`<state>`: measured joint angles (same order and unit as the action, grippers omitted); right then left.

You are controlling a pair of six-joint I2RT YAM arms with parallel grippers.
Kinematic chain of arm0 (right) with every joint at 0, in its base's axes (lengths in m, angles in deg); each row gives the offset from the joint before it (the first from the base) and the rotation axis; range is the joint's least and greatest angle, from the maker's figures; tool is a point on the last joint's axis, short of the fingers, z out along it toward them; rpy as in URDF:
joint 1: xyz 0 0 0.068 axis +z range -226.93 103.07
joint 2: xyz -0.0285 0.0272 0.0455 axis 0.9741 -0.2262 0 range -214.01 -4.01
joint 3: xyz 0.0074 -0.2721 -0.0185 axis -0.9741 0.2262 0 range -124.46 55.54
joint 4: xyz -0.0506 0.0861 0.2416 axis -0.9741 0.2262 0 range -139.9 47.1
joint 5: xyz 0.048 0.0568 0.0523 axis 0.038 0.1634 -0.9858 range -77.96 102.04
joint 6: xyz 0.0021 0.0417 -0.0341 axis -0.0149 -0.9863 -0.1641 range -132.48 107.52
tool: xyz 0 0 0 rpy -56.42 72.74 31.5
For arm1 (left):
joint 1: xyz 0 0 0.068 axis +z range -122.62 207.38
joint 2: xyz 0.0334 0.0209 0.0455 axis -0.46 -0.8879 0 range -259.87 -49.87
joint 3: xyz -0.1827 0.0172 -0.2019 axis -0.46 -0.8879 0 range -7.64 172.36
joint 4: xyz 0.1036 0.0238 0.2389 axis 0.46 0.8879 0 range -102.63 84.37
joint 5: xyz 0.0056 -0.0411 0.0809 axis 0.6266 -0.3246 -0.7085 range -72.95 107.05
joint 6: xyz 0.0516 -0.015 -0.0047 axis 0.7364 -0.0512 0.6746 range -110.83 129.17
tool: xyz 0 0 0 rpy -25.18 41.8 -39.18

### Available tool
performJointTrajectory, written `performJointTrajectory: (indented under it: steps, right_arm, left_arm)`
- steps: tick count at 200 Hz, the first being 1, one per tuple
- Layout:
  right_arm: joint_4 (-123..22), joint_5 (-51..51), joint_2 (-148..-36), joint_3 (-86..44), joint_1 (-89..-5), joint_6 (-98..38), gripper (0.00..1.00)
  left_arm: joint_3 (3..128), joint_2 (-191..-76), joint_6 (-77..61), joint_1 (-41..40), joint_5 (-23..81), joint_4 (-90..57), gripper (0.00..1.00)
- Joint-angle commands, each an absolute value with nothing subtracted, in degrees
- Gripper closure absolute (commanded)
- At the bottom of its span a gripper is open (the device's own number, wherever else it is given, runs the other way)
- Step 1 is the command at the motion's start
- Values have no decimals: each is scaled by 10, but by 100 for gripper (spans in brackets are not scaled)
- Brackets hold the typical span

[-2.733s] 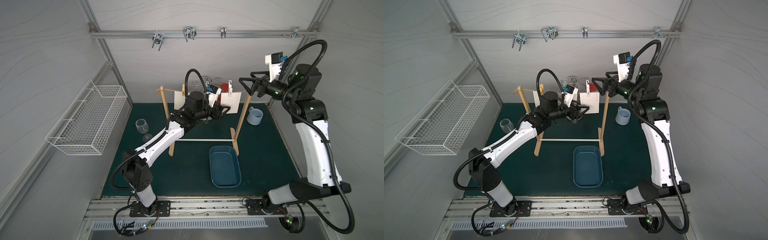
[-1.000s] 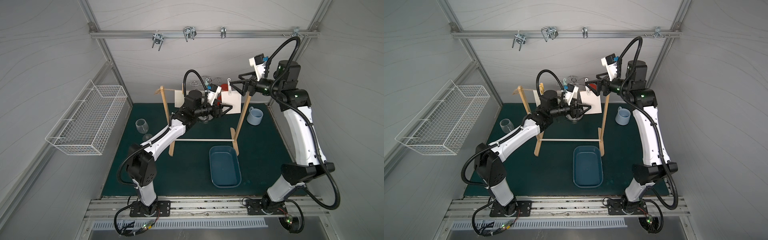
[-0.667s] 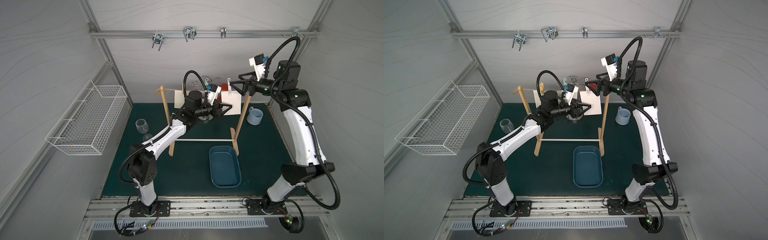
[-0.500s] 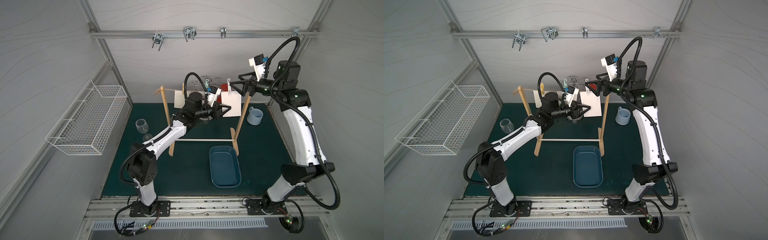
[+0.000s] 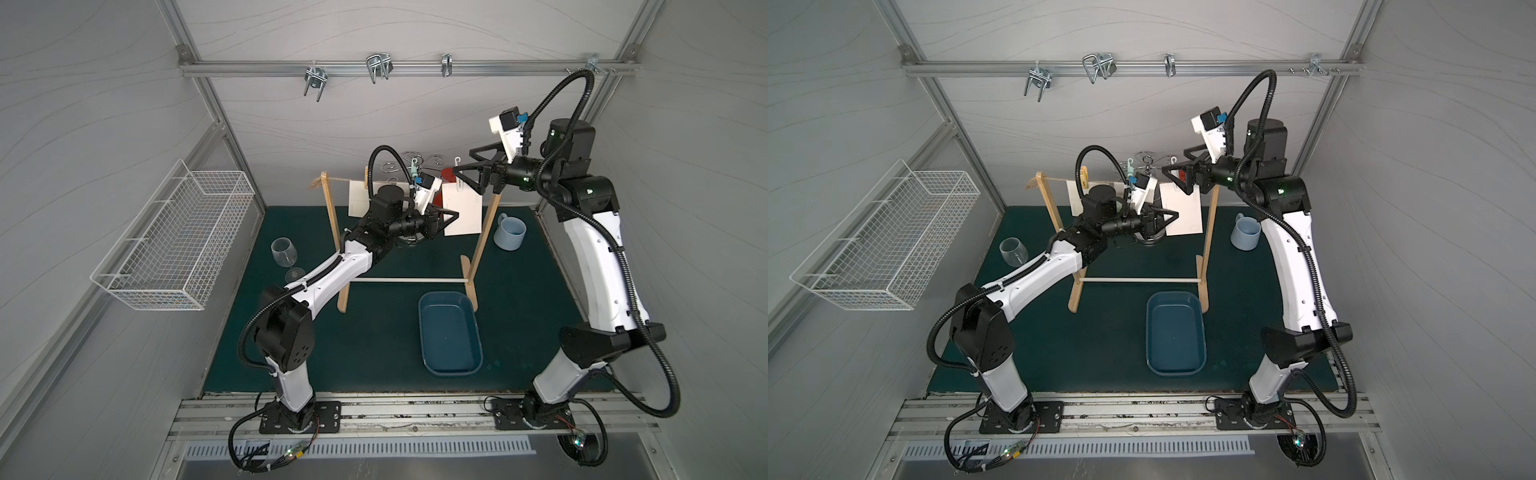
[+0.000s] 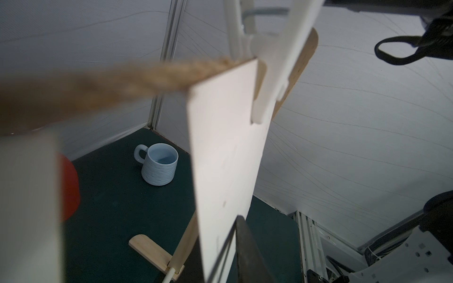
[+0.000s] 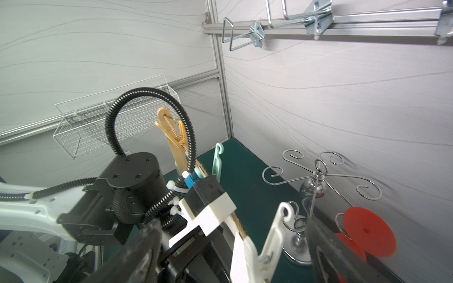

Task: Remove the postcards from the strings
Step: Remove the clamp from the clothesline.

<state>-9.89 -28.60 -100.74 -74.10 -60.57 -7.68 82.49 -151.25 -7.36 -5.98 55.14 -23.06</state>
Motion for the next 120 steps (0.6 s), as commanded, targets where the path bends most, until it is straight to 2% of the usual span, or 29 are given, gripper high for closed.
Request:
performJointTrajectory:
  steps: [1,68,120]
  right_arm:
    - [-69,-273,-1017,-752,-600,-56,8]
    - [-49,-257,-1022,-743,-600,-46,7]
    - [-26,-285,-1037,-756,-600,-35,7]
  left_arm:
    - [824,-1487,-60,-57,545,-233,85]
    - [824,-1478,-29,-57,526,-205,91]
    - [825,-1478,-13,-57,524,-196,92]
